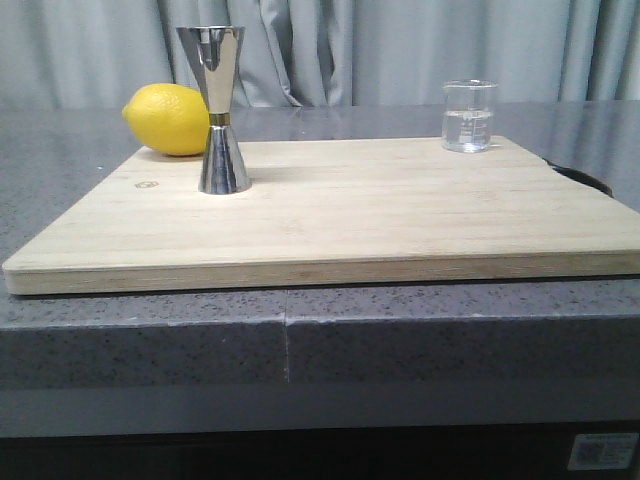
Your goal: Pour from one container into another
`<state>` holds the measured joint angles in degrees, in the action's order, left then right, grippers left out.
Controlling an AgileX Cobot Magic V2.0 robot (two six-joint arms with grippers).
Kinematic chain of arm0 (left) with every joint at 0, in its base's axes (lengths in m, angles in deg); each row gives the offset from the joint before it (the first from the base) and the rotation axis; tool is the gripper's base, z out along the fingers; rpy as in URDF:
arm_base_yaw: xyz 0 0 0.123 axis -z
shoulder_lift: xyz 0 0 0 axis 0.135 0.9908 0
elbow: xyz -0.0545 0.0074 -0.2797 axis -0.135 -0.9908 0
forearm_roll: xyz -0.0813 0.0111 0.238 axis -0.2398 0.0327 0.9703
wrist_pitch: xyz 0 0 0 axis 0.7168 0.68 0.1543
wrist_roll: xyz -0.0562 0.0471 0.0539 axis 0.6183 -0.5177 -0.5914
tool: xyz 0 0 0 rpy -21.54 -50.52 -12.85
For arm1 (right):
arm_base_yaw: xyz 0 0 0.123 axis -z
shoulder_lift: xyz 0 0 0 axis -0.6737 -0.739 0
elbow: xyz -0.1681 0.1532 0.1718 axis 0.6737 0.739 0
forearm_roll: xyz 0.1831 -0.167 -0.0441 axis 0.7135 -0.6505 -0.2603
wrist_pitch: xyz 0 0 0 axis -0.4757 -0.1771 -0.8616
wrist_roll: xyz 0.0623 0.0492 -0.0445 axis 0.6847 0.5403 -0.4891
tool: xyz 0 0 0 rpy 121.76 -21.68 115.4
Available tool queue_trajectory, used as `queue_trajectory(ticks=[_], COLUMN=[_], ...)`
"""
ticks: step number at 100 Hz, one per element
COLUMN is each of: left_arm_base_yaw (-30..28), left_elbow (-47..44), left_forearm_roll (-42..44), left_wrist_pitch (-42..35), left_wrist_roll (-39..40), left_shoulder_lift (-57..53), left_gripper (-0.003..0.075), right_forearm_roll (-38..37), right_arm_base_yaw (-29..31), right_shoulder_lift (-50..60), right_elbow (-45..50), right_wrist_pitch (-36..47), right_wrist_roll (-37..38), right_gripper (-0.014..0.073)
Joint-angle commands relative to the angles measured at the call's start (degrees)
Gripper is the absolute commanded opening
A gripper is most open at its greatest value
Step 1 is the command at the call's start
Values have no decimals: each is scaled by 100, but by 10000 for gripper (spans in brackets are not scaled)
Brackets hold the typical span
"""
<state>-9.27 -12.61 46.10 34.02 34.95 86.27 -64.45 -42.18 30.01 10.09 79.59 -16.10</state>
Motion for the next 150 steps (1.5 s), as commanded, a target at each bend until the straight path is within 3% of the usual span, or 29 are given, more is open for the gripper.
queue_trajectory(ticks=[1, 150], left_arm_base_yaw=[51, 60], left_elbow=[-162, -162], left_forearm_roll=[-14, -62], left_wrist_pitch=[-380, -380], left_wrist_roll=[37, 37], left_shoulder_lift=[-119, -119], left_gripper=[-19, -19], right_forearm_roll=[5, 5], right_arm_base_yaw=[50, 50], right_shoulder_lift=[91, 91], right_elbow=[34, 34], right_wrist_pitch=[431, 526], right_wrist_roll=[0, 0], right_gripper=[-70, -70])
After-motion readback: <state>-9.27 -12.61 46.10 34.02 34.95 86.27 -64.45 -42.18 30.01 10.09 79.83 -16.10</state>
